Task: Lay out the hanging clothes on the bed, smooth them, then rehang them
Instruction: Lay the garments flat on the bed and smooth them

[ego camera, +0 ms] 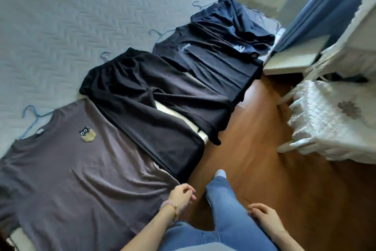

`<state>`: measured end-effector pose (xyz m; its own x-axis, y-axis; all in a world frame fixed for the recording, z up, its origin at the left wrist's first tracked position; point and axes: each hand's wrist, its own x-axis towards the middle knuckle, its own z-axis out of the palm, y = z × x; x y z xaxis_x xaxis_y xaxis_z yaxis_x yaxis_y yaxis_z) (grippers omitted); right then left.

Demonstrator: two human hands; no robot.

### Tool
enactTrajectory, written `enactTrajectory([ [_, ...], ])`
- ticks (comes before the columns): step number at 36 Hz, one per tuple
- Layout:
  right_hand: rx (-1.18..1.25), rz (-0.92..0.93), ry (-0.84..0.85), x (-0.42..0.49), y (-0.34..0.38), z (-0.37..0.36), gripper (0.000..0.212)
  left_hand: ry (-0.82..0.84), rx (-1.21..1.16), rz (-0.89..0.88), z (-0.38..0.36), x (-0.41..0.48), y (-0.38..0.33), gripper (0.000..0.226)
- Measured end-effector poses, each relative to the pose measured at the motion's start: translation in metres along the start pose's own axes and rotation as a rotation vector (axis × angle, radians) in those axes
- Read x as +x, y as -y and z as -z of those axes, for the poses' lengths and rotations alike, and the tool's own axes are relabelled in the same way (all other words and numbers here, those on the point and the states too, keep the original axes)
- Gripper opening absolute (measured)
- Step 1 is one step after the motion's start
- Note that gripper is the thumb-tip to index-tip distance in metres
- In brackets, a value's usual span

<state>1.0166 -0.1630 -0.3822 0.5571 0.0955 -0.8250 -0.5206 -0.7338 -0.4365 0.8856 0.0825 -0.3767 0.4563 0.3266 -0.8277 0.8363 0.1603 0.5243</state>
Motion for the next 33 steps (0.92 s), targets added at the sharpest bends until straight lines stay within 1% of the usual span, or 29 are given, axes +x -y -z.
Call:
enactTrajectory([
  [4, 0.054, -0.047, 0.028, 0.034, 0.035, 0.044, 0.020, 0.005, 0.075, 0.078, -0.017, 0.026, -0.035, 0.033],
  [6, 0.024, -0.055, 0.066, 0.053, 0.057, 0.066, 0.022, -0.017, 0.076, 0.114, -0.021, 0.040, -0.050, 0.033],
  [8, -0.032, -0.063, 0.092, 0.074, 0.077, 0.087, 0.023, -0.079, 0.030, 0.125, -0.025, 0.053, -0.066, 0.032],
  [10, -0.115, -0.034, 0.097, 0.093, 0.098, 0.106, 0.025, -0.159, -0.072, 0.138, -0.026, 0.066, -0.083, 0.032],
  [12, -0.160, -0.010, 0.101, 0.110, 0.123, 0.122, 0.026, -0.195, -0.158, 0.173, -0.025, 0.080, -0.099, 0.031],
  [16, -0.156, 0.064, 0.100, 0.139, 0.180, 0.147, 0.030, -0.180, -0.194, 0.249, -0.021, 0.106, -0.124, 0.030],
  [24, -0.162, 0.262, 0.116, 0.214, 0.282, 0.170, 0.032, -0.308, -0.297, 0.372, -0.026, 0.160, -0.177, 0.030],
  [28, -0.220, 0.294, 0.164, 0.243, 0.326, 0.187, 0.031, -0.340, -0.384, 0.414, -0.032, 0.184, -0.231, 0.025],
  [31, -0.337, 0.275, 0.202, 0.266, 0.354, 0.213, 0.027, -0.322, -0.444, 0.417, -0.034, 0.202, -0.284, 0.026],
  [33, -0.372, 0.250, 0.218, 0.283, 0.374, 0.233, 0.026, -0.323, -0.468, 0.414, -0.034, 0.221, -0.317, 0.028],
])
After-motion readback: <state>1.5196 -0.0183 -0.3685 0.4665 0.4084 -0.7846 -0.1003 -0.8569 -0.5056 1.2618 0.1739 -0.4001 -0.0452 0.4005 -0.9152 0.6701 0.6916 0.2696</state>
